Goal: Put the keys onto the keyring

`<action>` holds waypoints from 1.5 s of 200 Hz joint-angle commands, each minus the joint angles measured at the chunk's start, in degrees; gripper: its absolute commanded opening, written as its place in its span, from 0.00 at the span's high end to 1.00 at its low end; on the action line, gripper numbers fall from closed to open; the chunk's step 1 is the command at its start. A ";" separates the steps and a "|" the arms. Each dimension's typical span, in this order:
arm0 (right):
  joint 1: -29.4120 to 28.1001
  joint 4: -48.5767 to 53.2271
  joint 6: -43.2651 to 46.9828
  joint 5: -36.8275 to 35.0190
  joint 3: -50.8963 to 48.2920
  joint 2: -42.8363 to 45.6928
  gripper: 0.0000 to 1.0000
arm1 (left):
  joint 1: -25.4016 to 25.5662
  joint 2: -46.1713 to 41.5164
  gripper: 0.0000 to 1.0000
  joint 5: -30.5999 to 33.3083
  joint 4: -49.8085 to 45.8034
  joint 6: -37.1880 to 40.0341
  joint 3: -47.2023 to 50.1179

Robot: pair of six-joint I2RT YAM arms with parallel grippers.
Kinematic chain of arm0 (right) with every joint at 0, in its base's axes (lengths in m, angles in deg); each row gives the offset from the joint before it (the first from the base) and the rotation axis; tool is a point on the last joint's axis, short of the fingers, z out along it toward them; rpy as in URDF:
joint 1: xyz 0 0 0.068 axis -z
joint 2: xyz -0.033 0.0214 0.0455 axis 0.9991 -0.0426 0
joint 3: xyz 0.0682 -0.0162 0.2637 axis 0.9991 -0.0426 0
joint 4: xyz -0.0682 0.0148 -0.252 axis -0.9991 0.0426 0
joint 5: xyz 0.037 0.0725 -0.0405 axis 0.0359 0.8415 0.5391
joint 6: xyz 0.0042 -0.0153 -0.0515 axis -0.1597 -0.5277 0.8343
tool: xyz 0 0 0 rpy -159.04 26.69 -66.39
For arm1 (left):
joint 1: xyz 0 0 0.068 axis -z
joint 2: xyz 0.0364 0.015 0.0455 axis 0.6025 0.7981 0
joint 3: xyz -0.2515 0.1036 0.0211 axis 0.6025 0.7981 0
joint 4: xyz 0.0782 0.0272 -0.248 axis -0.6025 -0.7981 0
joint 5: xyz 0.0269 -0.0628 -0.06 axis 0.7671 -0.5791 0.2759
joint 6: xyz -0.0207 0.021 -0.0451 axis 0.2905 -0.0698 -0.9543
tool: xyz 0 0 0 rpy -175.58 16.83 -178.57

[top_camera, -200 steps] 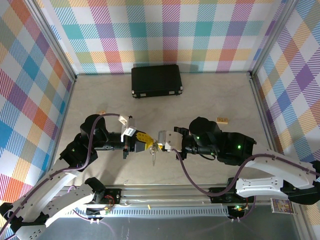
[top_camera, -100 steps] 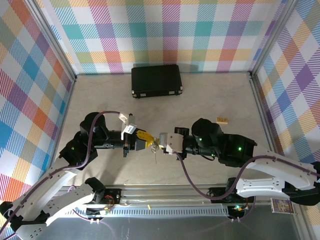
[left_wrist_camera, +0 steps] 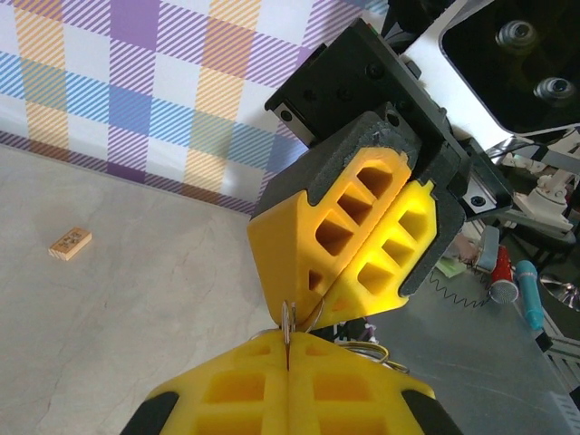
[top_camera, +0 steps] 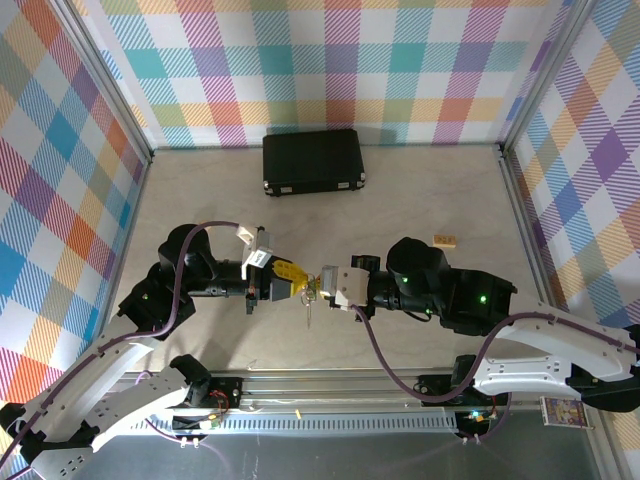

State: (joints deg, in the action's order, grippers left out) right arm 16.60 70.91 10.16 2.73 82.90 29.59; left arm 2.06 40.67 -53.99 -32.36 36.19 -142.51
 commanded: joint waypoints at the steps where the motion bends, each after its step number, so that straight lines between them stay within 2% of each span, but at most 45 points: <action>1: -0.50 1.93 -0.53 -0.30 -0.13 1.47 0.87 | -0.21 -1.40 1.00 -1.65 4.03 -1.07 -2.08; 19: -0.50 2.06 -1.30 -0.33 -0.31 2.22 0.83 | -0.18 -1.55 1.00 -1.77 4.53 -1.55 -2.10; 59: -0.50 1.94 -2.13 0.44 0.49 2.68 0.81 | -0.24 -2.20 1.00 -1.80 5.89 -2.21 -1.28; 95: 0.51 -0.94 -9.32 0.65 2.39 3.75 0.79 | -0.23 -2.87 1.00 -2.40 6.76 -2.15 -1.09; 118: 5.17 -1.95 -18.21 6.61 4.54 3.20 0.80 | -0.20 -3.81 1.00 -2.85 8.16 -2.73 -0.35; 151: 15.93 -6.76 -32.51 25.09 3.69 3.97 0.79 | -0.19 -6.34 1.00 -2.03 11.08 -3.92 1.78; 170: 17.17 -8.41 -36.40 34.05 4.26 2.20 0.74 | -0.18 -7.47 1.00 -2.00 13.49 -5.37 3.54; 188: 17.17 -8.79 -38.34 39.00 5.55 0.19 0.66 | -0.18 -8.37 1.00 -1.78 15.32 -6.26 4.61; 210: 17.04 -9.47 -39.67 42.30 5.74 -1.00 0.60 | -0.25 -9.36 1.00 -1.15 18.12 -7.55 6.09; 237: 16.71 -7.45 -38.71 43.20 6.20 -2.43 0.59 | -0.18 -10.35 1.00 0.11 23.03 -10.42 8.25; 300: 14.84 -9.13 -36.48 43.97 6.06 -4.23 0.68 | -0.11 -9.58 1.00 0.69 27.57 -12.34 9.81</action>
State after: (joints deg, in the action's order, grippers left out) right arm 32.53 64.28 -27.24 43.61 87.58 25.85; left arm 2.06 31.08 -53.70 -10.72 25.46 -133.24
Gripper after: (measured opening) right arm 0.328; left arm 0.050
